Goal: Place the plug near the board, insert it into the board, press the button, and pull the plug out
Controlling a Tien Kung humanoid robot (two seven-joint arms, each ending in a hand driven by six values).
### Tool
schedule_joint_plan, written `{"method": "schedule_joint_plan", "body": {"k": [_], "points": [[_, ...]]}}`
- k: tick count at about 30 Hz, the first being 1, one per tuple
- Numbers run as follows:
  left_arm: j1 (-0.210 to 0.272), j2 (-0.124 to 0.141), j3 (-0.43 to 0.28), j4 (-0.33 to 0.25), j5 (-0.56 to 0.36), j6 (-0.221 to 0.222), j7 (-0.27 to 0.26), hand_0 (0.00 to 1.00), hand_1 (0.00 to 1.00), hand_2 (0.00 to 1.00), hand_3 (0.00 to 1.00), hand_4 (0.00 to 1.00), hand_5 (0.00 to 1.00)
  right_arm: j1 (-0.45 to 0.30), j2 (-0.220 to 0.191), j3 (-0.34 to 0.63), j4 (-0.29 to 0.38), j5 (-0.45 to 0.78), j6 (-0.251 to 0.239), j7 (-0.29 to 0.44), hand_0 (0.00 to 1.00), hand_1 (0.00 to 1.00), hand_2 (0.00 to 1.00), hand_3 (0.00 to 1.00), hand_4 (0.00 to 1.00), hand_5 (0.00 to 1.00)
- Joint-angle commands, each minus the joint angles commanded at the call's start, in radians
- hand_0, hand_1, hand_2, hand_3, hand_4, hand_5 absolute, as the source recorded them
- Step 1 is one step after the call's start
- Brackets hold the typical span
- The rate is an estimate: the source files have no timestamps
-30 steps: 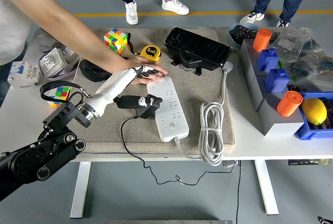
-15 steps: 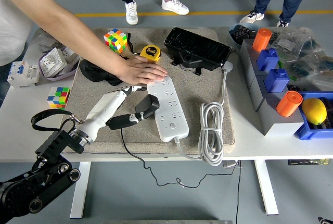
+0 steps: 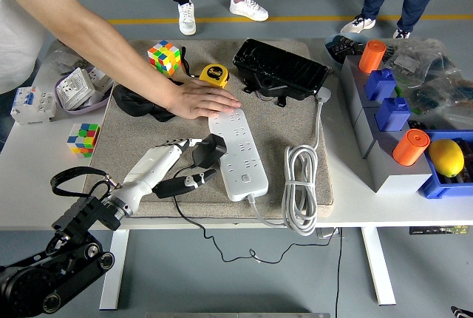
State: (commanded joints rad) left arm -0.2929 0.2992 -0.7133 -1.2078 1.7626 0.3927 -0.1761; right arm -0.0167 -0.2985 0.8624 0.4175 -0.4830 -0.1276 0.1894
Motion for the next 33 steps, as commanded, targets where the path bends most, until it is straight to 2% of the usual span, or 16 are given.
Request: {"method": "schedule_joint_plan", "body": {"k": [13, 33], "points": [[-0.022, -0.014, 0.019, 0.028, 0.004, -0.002, 0.01, 0.877, 0.899, 0.903, 0.865, 0.891, 0.998, -0.001, 0.001, -0.006, -0.001, 0.002, 0.001, -0.003, 0.602, 0.589, 0.546, 0.546, 0.779, 0.263], [-0.062, -0.029, 0.049, 0.022, -0.001, -0.018, 0.018, 0.87, 0.887, 0.885, 0.851, 0.892, 0.998, -0.002, 0.005, 0.003, 0.0, 0.001, 0.001, -0.002, 0.604, 0.59, 0.545, 0.546, 0.779, 0.259]]}}
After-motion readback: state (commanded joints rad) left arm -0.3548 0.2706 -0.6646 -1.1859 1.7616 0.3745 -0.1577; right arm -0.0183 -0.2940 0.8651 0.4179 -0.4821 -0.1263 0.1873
